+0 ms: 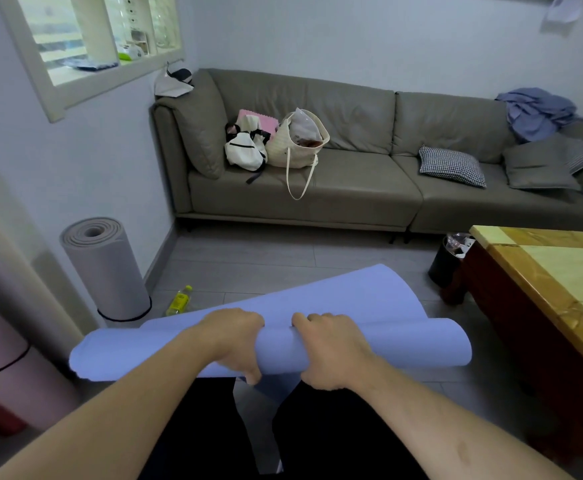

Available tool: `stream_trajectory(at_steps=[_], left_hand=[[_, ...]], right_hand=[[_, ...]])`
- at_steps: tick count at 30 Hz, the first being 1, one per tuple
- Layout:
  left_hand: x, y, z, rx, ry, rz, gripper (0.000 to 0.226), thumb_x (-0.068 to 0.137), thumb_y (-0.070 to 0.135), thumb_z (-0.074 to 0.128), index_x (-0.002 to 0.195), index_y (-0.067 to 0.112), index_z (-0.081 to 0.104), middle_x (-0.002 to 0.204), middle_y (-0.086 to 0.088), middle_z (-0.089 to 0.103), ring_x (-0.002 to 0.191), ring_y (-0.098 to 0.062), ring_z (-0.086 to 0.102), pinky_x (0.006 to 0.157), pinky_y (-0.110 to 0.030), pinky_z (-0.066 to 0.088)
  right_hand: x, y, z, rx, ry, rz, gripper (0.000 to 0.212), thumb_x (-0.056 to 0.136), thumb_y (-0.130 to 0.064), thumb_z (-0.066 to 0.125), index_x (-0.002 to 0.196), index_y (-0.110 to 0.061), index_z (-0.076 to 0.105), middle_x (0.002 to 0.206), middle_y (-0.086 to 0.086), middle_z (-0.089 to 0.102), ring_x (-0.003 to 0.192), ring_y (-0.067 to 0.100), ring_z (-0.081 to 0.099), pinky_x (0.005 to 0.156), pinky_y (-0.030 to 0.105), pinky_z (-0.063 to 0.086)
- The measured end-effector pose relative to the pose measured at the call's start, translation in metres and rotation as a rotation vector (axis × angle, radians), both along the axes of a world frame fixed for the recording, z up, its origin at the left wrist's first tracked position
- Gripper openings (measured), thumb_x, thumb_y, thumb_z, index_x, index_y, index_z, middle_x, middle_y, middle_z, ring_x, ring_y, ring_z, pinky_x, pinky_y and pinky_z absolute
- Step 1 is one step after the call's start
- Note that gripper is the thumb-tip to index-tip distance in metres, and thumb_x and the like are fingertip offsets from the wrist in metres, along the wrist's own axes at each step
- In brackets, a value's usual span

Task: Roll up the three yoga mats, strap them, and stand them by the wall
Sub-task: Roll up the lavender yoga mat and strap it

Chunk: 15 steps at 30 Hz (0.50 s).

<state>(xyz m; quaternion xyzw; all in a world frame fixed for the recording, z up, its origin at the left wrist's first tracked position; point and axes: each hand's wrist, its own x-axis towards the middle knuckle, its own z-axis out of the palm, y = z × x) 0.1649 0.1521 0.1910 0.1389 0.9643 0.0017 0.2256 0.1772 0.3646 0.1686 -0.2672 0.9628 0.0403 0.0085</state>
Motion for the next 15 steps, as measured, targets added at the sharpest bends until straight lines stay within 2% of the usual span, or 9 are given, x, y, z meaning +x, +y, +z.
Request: stream_trajectory(at_steps=[3,5,7,9,11,15], left_hand=[[0.007,-0.002,-0.003,0.026,0.015,0.017,0.068,0.06,0.057,0.083,0.114,0.032,0.051,0.107,0.006,0.064,0.095,-0.02,0.062,0.085,-0.039,0.057],[0.017,-0.001,-0.012,0.038,0.139,0.02,0.069,0.063,0.055,0.079,0.118,0.032,0.045,0.11,0.006,0.06,0.099,-0.021,0.061,0.084,-0.039,0.053],[0.027,0.003,-0.022,-0.022,0.317,-0.015,0.066,0.07,0.051,0.073,0.123,0.029,0.041,0.116,0.004,0.057,0.105,-0.024,0.058,0.08,-0.037,0.043],[0.032,0.007,-0.028,-0.071,0.409,-0.024,0.06,0.077,0.048,0.069,0.124,0.026,0.042,0.119,0.002,0.057,0.107,-0.026,0.058,0.078,-0.038,0.036],[0.029,0.007,-0.027,-0.057,0.395,-0.004,0.057,0.076,0.049,0.071,0.12,0.026,0.043,0.115,0.002,0.06,0.104,-0.026,0.062,0.076,-0.038,0.038],[0.018,0.003,-0.021,-0.009,0.293,0.006,0.058,0.066,0.054,0.075,0.108,0.027,0.045,0.107,0.004,0.065,0.097,-0.023,0.066,0.076,-0.035,0.05]], right_hand=[[0.001,-0.001,0.006,-0.001,-0.068,-0.013,0.048,0.071,-0.031,0.073,0.107,-0.023,0.043,0.101,0.003,0.064,0.091,0.034,0.065,0.069,0.039,0.04],[-0.002,-0.002,0.011,0.014,-0.104,-0.029,0.048,0.071,-0.034,0.074,0.107,-0.024,0.043,0.103,0.003,0.065,0.094,0.033,0.066,0.07,0.037,0.04],[-0.007,-0.003,0.015,0.023,-0.135,-0.043,0.05,0.071,-0.037,0.076,0.109,-0.024,0.047,0.104,0.003,0.066,0.096,0.032,0.066,0.071,0.037,0.042],[-0.009,-0.005,0.015,0.024,-0.159,-0.042,0.051,0.072,-0.036,0.077,0.111,-0.024,0.048,0.105,0.003,0.066,0.096,0.031,0.066,0.072,0.037,0.042],[-0.007,-0.006,0.011,-0.006,-0.131,-0.045,0.052,0.072,-0.035,0.076,0.113,-0.025,0.046,0.106,0.003,0.064,0.097,0.032,0.065,0.072,0.037,0.041],[0.005,0.001,-0.01,-0.025,0.055,0.008,0.062,0.071,-0.04,0.076,0.122,-0.023,0.045,0.108,0.001,0.059,0.095,0.029,0.058,0.076,0.042,0.043]])
